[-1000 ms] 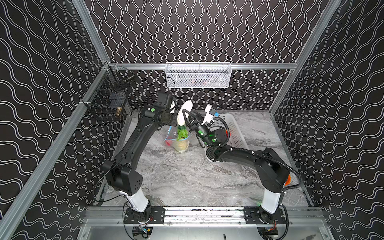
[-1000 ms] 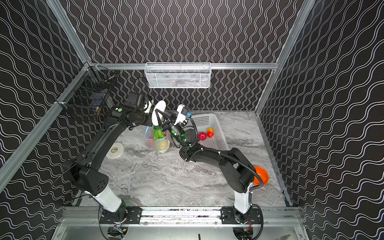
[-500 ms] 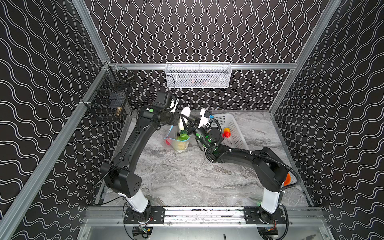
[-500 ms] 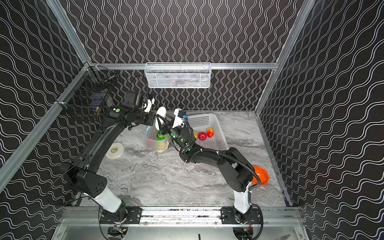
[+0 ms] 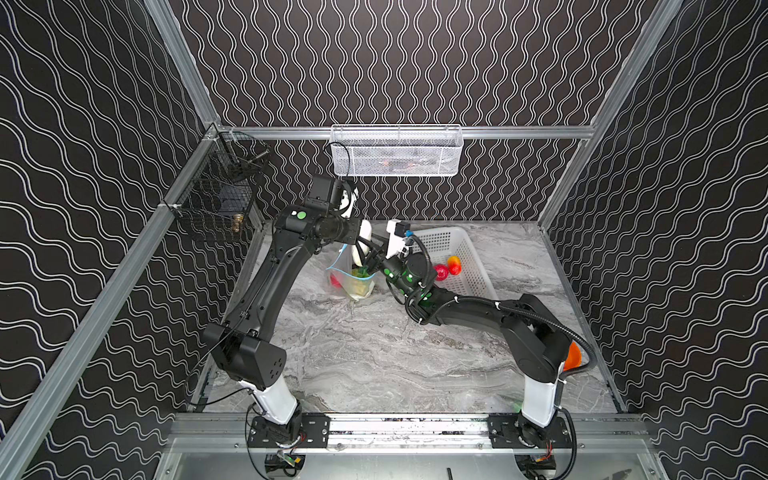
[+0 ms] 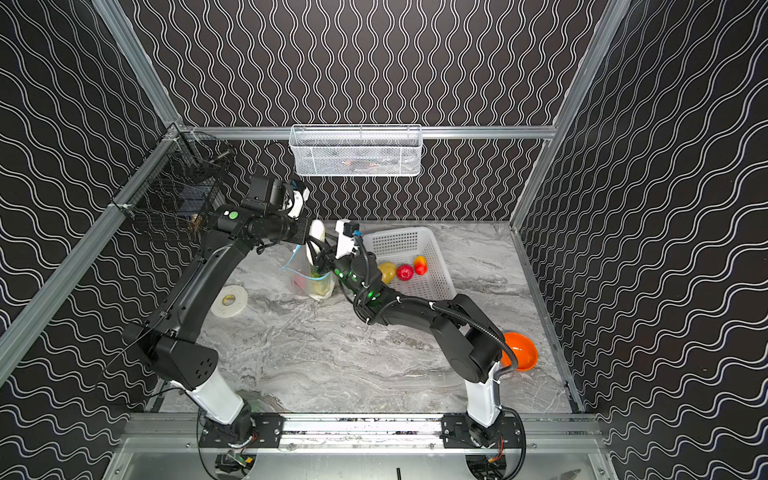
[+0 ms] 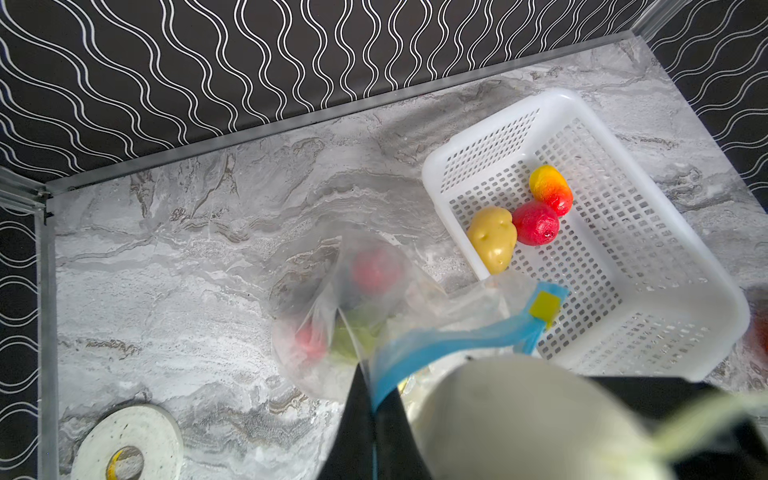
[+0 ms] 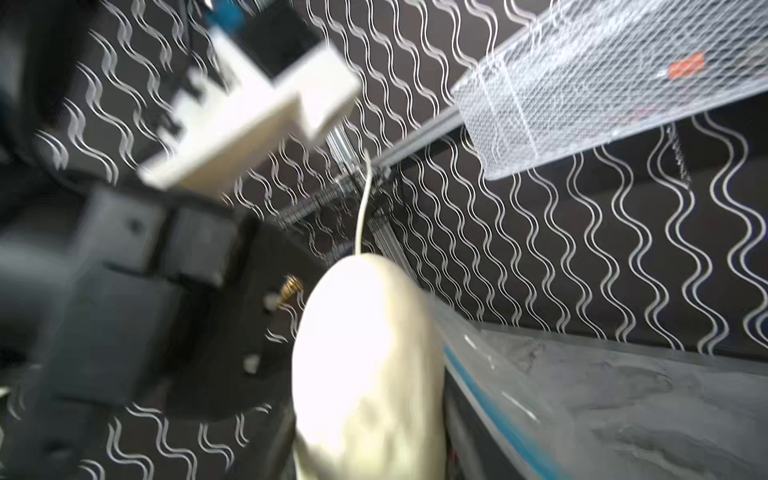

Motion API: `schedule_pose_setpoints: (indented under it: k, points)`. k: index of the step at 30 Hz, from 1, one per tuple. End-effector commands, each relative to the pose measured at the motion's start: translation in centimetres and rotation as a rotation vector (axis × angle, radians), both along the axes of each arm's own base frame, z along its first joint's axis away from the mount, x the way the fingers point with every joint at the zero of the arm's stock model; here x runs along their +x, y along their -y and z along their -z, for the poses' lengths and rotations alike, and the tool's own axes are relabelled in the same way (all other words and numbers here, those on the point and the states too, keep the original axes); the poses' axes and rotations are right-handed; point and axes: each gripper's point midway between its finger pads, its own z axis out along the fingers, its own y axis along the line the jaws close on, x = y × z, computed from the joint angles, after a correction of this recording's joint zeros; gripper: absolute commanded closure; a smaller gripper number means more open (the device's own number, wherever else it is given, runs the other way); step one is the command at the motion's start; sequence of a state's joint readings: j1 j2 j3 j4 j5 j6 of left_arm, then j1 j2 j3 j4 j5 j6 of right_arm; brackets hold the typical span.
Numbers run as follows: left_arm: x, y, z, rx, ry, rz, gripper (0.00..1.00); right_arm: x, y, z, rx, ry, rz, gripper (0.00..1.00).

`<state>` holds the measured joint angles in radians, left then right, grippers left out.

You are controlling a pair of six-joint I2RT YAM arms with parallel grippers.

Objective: Place the food in the zip-top bag and seal the zipper
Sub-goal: 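Lower the white radish into the bag and open the right gripper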

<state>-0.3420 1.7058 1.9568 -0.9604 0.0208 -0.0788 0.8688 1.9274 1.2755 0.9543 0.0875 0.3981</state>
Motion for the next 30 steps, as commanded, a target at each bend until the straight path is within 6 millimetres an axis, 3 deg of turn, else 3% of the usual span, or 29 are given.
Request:
schedule_pose_setpoints:
  k: [1,8,13,16,18,20,25,30]
  points:
    - [0.5,-0.2,-0.4,0.004,0.014,-0.012,1.00,0.3,-0.7,1.0,-0.079,-0.002,-0.001,0.65]
    - [1.1,-0.2,-0.8,0.024,0.023,-0.011,1.00,1.0,-1.4,1.9,-0.156,-0.019,0.011,0.42]
    - [1.6,-0.1,-1.9,0.023,0.044,-0.010,1.00,1.6,-1.5,1.2,-0.195,-0.026,0.036,0.21]
    - [2.0,-0.3,-2.2,0.035,0.058,-0.020,1.00,1.3,-0.8,-0.3,-0.188,0.000,0.048,0.14]
    - [2.2,-0.4,-2.5,0.045,0.067,-0.025,1.00,1.1,-0.6,-0.8,-0.196,0.011,0.051,0.12]
    - [2.4,-0.6,-2.8,0.054,0.078,-0.028,1.00,0.8,-0.2,-2.6,-0.202,0.032,0.057,0.11]
    - [2.5,-0.5,-3.4,0.050,0.090,-0.028,1.00,1.5,0.4,-2.6,-0.283,-0.013,0.098,0.11]
    - [2.6,-0.4,-3.1,0.063,0.086,-0.026,1.00,0.9,1.6,-3.6,-0.297,-0.054,0.084,0.13]
